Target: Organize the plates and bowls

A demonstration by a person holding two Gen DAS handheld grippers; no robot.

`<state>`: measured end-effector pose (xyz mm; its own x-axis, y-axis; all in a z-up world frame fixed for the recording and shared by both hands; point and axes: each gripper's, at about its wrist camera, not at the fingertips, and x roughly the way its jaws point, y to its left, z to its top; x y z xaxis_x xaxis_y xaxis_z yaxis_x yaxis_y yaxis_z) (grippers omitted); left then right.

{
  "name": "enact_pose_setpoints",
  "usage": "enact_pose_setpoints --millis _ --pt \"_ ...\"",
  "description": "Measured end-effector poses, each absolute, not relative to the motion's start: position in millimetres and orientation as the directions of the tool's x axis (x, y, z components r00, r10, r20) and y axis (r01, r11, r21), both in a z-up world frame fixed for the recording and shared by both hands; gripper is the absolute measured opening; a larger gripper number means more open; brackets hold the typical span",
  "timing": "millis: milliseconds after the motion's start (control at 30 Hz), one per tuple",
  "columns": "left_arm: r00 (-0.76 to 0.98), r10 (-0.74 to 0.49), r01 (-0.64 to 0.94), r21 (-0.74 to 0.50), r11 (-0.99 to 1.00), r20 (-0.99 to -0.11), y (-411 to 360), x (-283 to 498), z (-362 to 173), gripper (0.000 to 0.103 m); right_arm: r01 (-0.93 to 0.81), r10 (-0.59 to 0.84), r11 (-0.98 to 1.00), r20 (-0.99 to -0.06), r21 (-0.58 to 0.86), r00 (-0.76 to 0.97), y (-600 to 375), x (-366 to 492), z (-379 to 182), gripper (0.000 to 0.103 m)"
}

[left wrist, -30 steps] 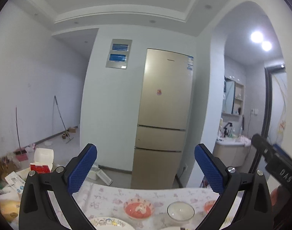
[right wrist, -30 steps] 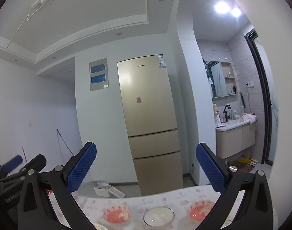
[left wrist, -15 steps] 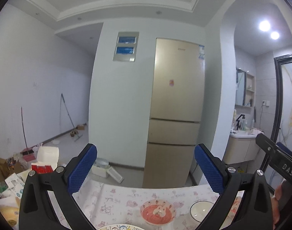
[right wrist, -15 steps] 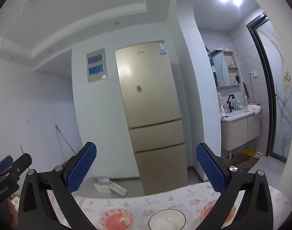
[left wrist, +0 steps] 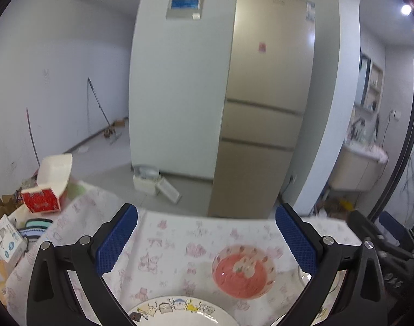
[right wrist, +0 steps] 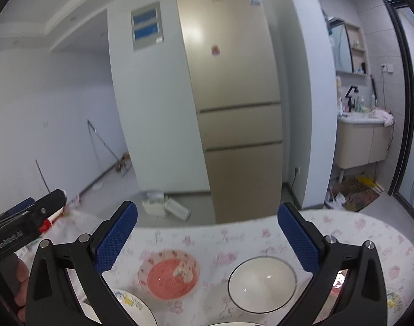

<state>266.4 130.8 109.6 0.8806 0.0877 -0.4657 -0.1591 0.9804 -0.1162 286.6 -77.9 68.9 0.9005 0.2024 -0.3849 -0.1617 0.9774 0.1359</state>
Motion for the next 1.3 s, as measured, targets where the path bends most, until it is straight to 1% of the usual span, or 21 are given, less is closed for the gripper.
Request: enact_pose_setpoints --millis 67,100,167,233,267,300,333,400,433,500,567,700,733,767,800,833,967,1100,1133,1200,1300 --pt "0.864 0.093 -0.162 -0.098 0.982 -0.495 126.5 275.8 98.3 0.103 -0.141 0.17 0.985 -0.43 0.099 0.887 -70.0 299.8 53.1 0.096" --pt "0.857 0.09 -0.158 -0.093 0.983 -0.508 124.5 281.4 93.8 0.102 -0.147 0.176 0.984 -0.457 0.1 0.872 -68.9 305.4 46.7 0.093" --pt "0.835 0.071 -0.142 -0.089 0.986 -0.546 122.8 292.7 82.0 0.094 -0.167 0.216 0.976 -0.514 0.141 0.83 -68.5 318.1 33.8 0.091" --pt "0.8 0.037 -0.126 -0.108 0.986 -0.599 124.4 304.4 67.9 0.07 -0.183 0.259 0.965 -0.561 0.188 0.786 -70.8 328.7 23.4 0.086" --pt "0.772 0.0 -0.115 -0.14 0.984 -0.636 127.4 311.7 58.3 0.065 -0.193 0.28 0.959 -0.58 0.209 0.765 -71.6 332.6 18.8 0.085" --pt "0.755 -0.023 -0.111 -0.162 0.981 -0.655 128.5 317.0 54.1 0.057 -0.198 0.3 0.953 -0.604 0.231 0.739 -72.4 337.0 13.2 0.084" --pt "0.733 -0.051 -0.11 -0.192 0.975 -0.678 131.6 322.8 46.0 0.055 -0.204 0.316 0.948 -0.629 0.245 0.71 -72.3 340.7 7.6 0.078" --pt "0.694 -0.071 -0.119 -0.212 0.97 -0.716 135.7 332.8 31.9 0.054 -0.228 0.36 0.933 -0.673 0.28 0.646 -71.1 348.6 -3.9 0.072" --pt "0.682 -0.069 -0.121 -0.206 0.971 -0.728 135.7 336.3 26.4 0.049 -0.239 0.388 0.922 -0.685 0.306 0.617 -70.9 351.9 -11.1 0.07" --pt "0.652 -0.06 -0.132 -0.192 0.973 -0.756 136.3 342.3 13.3 0.044 -0.232 0.407 0.913 -0.714 0.336 0.57 -69.8 358.2 -23.1 0.067" --pt "0.628 -0.087 -0.131 -0.215 0.968 -0.774 137.1 347.7 2.6 0.044 -0.212 0.406 0.914 -0.746 0.347 0.528 -69.5 362.6 -34.4 0.063" --pt "0.572 -0.106 -0.147 -0.228 0.963 -0.813 138.8 357.3 -19.8 0.043 -0.189 0.408 0.912 -0.778 0.363 0.478 -66.3 370.7 -52.3 0.05" --pt "0.559 -0.109 -0.152 -0.23 0.961 -0.822 139.6 360.1 -23.9 0.038 -0.183 0.415 0.909 -0.782 0.374 0.464 -65.2 372.3 -56.7 0.046" --pt "0.541 -0.123 -0.158 -0.245 0.957 -0.832 140.3 362.2 -30.0 0.036 -0.181 0.423 0.906 -0.785 0.383 0.453 -64.0 373.6 -60.0 0.043" --pt "0.524 -0.145 -0.164 -0.266 0.95 -0.839 140.7 363.6 -35.9 0.036 -0.189 0.43 0.903 -0.788 0.387 0.441 -60.6 375.4 -63.3 0.035" --pt "0.519 -0.158 -0.163 -0.278 0.946 -0.84 142.3 366.0 -38.5 0.036 -0.2 0.431 0.903 -0.794 0.381 0.428 -55.7 376.9 -66.3 0.032" --pt "0.492 -0.177 -0.151 -0.283 0.947 -0.853 137.3 371.8 -51.2 0.036 -0.205 0.405 0.914 -0.819 0.35 0.407 -46.9 380.0 -77.8 0.031" --pt "0.463 -0.176 -0.15 -0.273 0.95 -0.869 133.1 374.9 -59.4 0.032 -0.204 0.4 0.916 -0.828 0.346 0.394 -42.9 381.3 -84.1 0.03" --pt "0.457 -0.174 -0.152 -0.269 0.951 -0.872 133.7 376.2 -61.2 0.026 -0.204 0.398 0.917 -0.828 0.344 0.394 -42.1 381.5 -85.4 0.029" --pt "0.443 -0.178 -0.158 -0.272 0.949 -0.879 133.6 378.6 -67.8 0.021 -0.204 0.394 0.918 -0.832 0.34 0.391 -39.9 381.9 -88.3 0.029" --pt "0.419 -0.183 -0.148 -0.266 0.953 -0.889 128.7 381.2 -76.8 0.017 -0.209 0.393 0.918 -0.838 0.336 0.379 -36.2 382.9 -95.1 0.029"
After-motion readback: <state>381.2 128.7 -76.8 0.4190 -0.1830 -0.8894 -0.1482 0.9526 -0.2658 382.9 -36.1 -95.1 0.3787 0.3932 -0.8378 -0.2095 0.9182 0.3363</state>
